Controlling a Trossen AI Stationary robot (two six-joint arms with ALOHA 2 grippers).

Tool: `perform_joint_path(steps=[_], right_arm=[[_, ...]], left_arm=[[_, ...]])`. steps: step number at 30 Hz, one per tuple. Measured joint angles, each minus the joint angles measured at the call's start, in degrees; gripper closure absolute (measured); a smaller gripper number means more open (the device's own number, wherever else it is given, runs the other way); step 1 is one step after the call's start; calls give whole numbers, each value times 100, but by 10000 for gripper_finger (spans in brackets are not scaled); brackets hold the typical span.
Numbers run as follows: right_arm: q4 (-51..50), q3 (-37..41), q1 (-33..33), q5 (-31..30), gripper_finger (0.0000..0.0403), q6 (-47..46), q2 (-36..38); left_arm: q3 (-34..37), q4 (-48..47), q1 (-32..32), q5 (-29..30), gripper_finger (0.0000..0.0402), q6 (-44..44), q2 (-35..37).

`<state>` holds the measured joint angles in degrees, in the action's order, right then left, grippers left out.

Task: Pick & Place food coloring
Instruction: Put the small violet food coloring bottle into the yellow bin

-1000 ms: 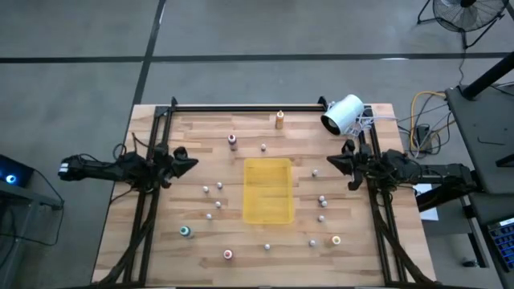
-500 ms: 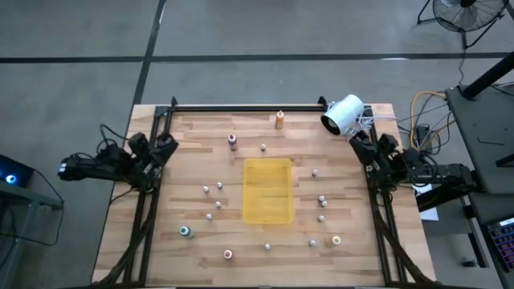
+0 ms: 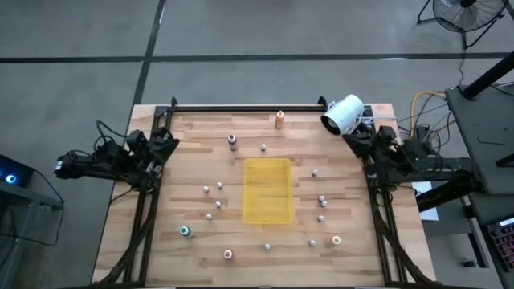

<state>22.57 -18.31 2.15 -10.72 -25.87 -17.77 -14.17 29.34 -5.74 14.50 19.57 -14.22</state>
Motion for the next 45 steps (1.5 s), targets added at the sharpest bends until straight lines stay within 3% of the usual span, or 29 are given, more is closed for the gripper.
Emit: perform_joint_path(steps=[8,14,20,45], right_arm=[[-917,-1318,-2,109,394,775,-1136],[-921,-2053,-2,1151,394,983,-1678],[-1069,-2644,-2,1797,394,1002,-2104],[-4825,-4768,-233,1984,392,1019,-3766]], left_arm=[[-209,-93,0,0,402,5,-439],[-414,-243,0,0,402,7,-693],[-597,-242,0,-2,402,-55,-904],[-827,-247,0,149,402,-51,-1602]])
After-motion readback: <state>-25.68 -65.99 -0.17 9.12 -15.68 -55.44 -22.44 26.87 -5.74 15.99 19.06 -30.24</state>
